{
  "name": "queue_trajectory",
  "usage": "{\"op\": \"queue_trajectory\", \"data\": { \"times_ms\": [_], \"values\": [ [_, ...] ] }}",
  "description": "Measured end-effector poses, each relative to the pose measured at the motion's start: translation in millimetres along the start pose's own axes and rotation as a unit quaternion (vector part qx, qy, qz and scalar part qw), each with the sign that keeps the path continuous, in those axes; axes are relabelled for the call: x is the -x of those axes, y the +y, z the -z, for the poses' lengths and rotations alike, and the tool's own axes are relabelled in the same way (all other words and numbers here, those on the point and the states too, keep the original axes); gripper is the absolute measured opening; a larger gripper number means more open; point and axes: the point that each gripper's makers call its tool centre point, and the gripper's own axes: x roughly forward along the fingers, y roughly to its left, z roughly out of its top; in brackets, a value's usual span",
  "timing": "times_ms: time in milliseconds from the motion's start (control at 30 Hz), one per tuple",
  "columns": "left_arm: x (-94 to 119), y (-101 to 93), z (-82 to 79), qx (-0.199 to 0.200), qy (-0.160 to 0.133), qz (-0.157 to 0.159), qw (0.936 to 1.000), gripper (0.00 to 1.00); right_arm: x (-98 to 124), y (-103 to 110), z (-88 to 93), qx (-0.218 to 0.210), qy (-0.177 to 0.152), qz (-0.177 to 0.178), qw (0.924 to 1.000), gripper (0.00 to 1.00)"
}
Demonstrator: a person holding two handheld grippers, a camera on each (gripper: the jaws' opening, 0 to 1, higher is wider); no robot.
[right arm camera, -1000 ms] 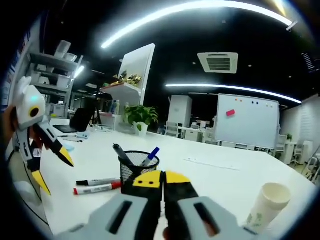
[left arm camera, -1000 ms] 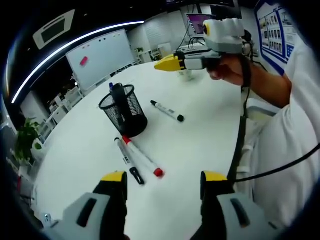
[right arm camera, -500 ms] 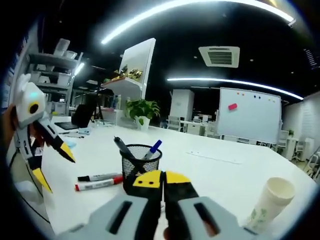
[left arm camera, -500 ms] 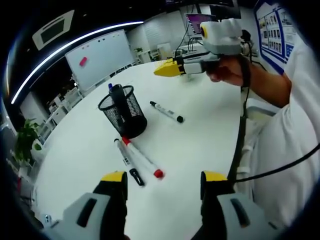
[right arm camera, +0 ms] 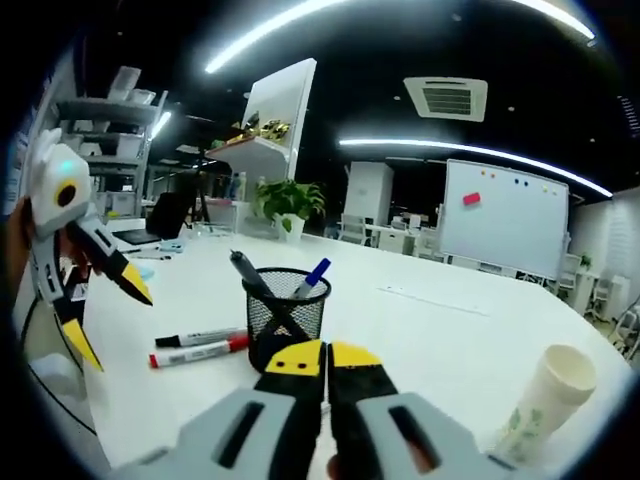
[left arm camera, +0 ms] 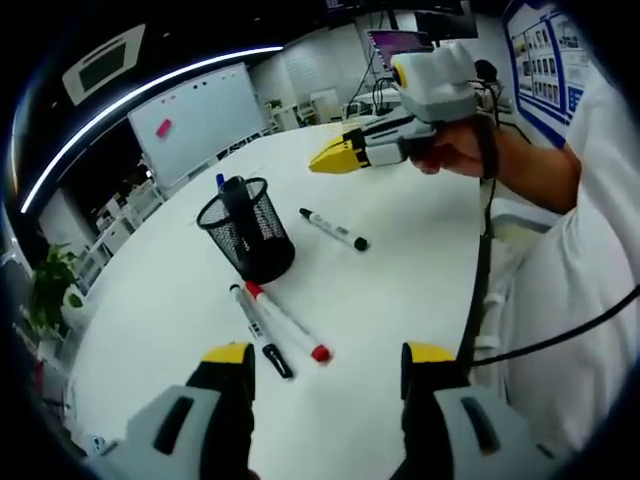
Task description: Place the scattered laser pointers and whiteboard markers into the pen holder and stack the scattered paper cups together
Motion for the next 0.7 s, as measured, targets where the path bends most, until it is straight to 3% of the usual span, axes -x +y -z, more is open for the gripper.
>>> {"op": "queue_trajectory", "data": {
  "times_ms": [700],
  "values": [
    [1, -1.8, -1.0, 0.008, -0.017, 0.004, 0.9998, 0.59, -3, 7, 17.7, -0.001, 0.05, 0.0, 0.9987, 0.06]
  ]
}}
